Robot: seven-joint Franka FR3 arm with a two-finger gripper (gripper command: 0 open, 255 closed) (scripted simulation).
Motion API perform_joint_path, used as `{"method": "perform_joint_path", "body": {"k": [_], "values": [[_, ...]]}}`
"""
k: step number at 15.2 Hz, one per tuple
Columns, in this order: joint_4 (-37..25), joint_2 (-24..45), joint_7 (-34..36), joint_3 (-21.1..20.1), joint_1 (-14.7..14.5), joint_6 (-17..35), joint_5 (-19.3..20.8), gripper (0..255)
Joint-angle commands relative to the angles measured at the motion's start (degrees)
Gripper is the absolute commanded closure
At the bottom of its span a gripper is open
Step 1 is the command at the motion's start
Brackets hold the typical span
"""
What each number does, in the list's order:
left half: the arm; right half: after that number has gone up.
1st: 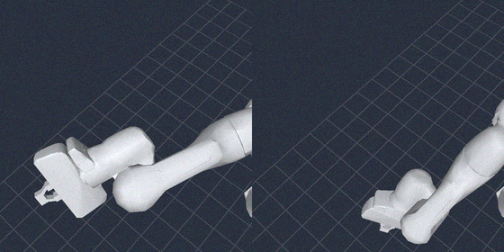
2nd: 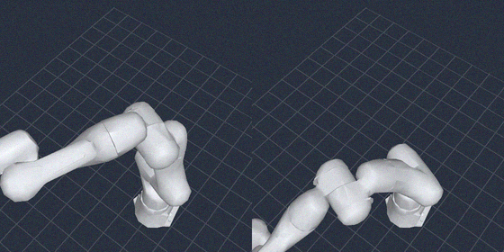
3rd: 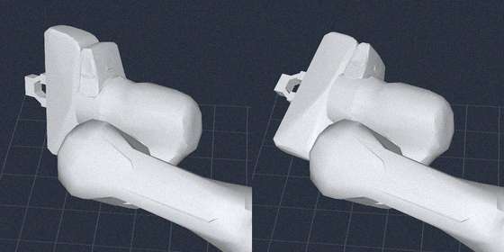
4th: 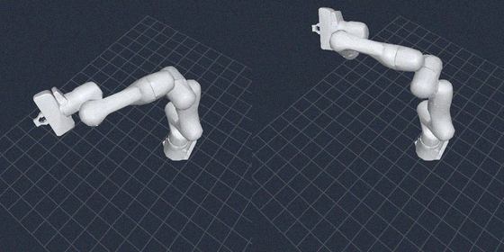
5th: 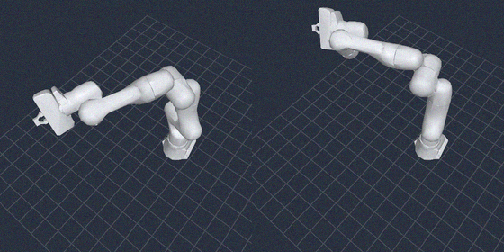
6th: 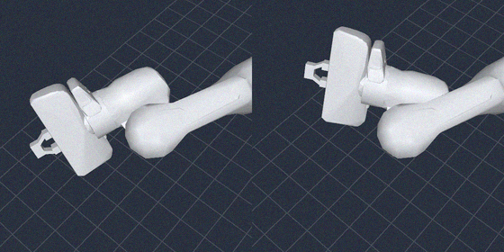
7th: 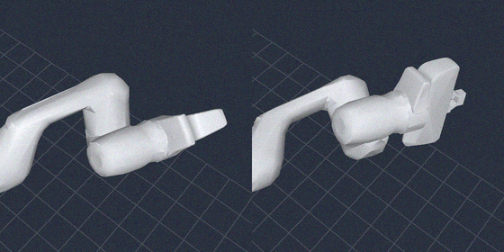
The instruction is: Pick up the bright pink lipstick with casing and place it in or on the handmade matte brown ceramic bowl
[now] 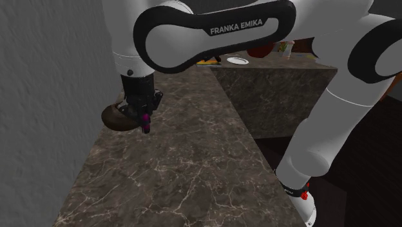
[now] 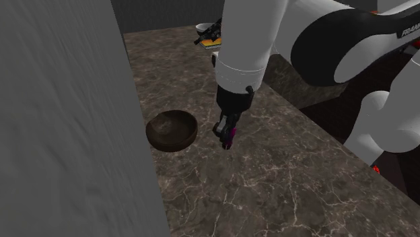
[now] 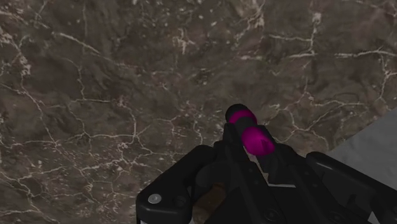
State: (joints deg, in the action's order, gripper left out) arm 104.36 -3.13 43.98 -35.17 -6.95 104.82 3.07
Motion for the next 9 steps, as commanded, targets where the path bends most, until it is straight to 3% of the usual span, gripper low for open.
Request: {"method": "perform_joint_path", "body": {"k": [1,4,9], "values": [[-1.8,0.2,0.0,-0.1,0.0,-1.6,0.1,255],[-4.1,0.4,0.0,-0.1,0.0,-3.8,0.2,255],[-14.2,10.1,-1.4,0.8,0.7,-5.8,5.7,255]]}}
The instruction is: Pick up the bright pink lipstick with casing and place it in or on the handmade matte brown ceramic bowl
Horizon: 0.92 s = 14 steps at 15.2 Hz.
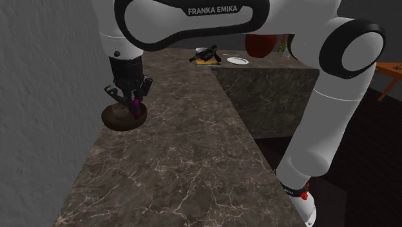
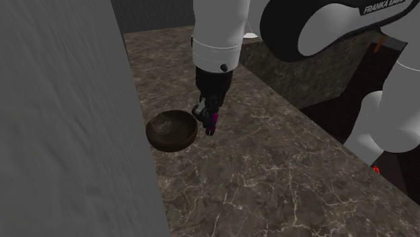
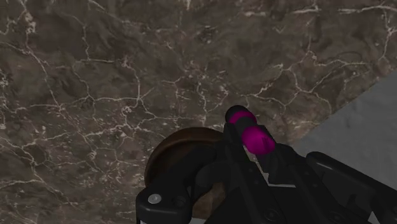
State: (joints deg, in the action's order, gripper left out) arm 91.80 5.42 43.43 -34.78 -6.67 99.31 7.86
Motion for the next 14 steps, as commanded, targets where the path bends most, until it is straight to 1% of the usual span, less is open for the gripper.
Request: {"method": "perform_joint_path", "body": {"k": [1,5,8,10,12,14], "values": [[-4.0,3.7,-1.1,0.7,0.3,-0.9,2.0,255],[-15.1,12.5,-2.5,1.9,-0.9,-4.2,6.4,255],[-26.0,20.2,-4.1,3.2,-3.0,-8.0,9.8,255],[-35.6,26.2,-5.7,4.4,-5.3,-11.5,12.1,255],[-49.4,34.1,-8.0,6.0,-9.0,-16.8,14.7,255],[-44.3,32.3,-7.4,5.7,-7.5,-13.8,14.0,255]]}}
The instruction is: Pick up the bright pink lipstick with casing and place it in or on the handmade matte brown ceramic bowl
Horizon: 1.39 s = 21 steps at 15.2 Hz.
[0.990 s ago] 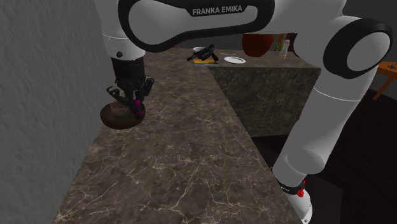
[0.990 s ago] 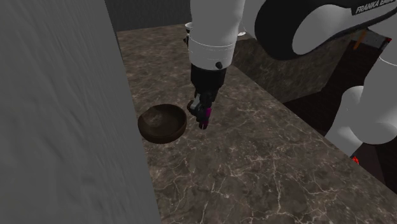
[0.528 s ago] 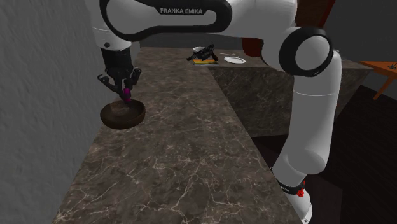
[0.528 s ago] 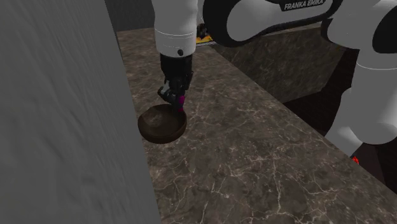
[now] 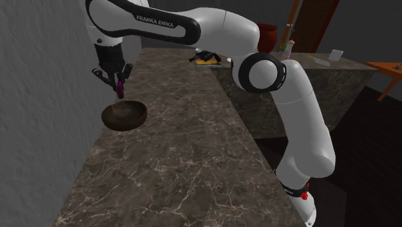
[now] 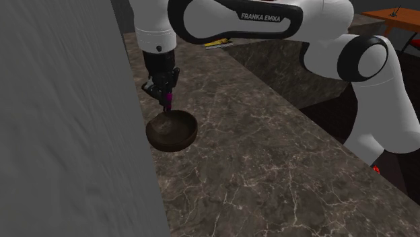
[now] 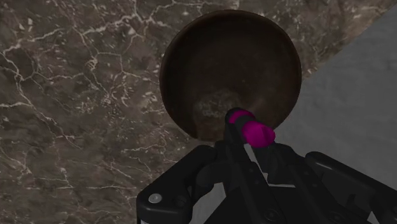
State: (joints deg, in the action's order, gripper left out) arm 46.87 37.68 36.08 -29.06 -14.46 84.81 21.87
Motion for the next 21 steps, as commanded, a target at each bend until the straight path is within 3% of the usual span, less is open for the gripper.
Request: {"method": "perform_joint_path", "body": {"k": [1,11,19,20,21], "values": [[2.7,-0.7,0.2,-0.2,0.9,2.0,-0.3,255],[17.0,-4.3,1.8,-0.8,4.8,12.1,-1.4,255],[17.8,-4.4,1.9,-0.9,5.0,12.8,-1.5,255],[17.8,-4.4,1.9,-0.9,5.0,12.8,-1.5,0],[17.8,-4.4,1.9,-0.9,5.0,12.8,-1.5,0]]}}
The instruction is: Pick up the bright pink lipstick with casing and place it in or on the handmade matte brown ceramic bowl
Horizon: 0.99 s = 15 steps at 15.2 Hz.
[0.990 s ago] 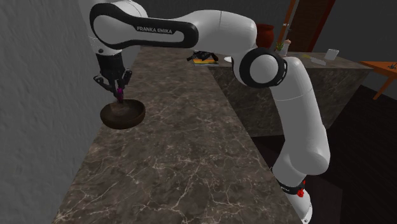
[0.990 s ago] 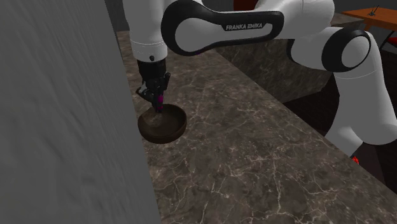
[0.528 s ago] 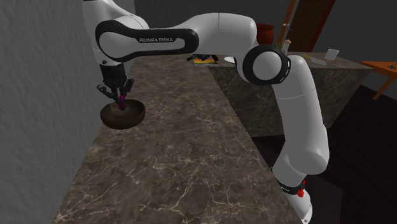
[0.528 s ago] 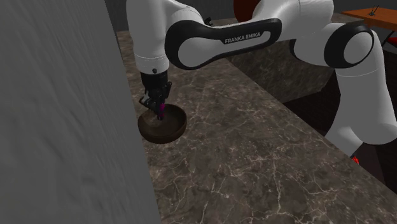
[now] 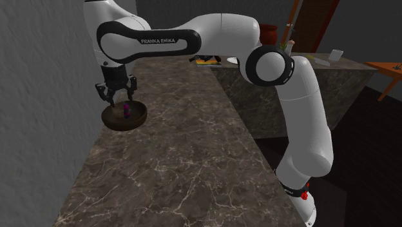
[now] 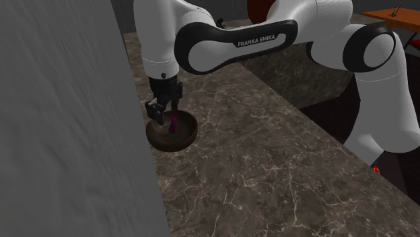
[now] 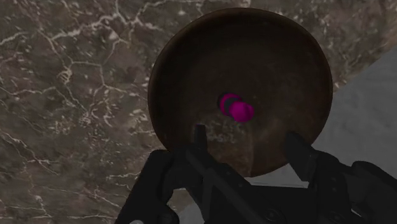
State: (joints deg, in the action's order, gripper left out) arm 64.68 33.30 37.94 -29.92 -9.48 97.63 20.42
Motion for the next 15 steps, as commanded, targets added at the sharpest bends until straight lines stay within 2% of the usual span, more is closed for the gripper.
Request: {"method": "perform_joint_path", "body": {"k": [1,4,8,15], "values": [[0.0,0.0,0.0,0.0,0.0,0.0,0.0,0],[0.0,0.0,0.0,0.0,0.0,0.0,0.0,0],[-10.4,1.6,-1.0,0.2,-2.8,-8.4,0.6,0],[-10.4,1.6,-1.0,0.2,-2.8,-8.4,0.5,0]]}}
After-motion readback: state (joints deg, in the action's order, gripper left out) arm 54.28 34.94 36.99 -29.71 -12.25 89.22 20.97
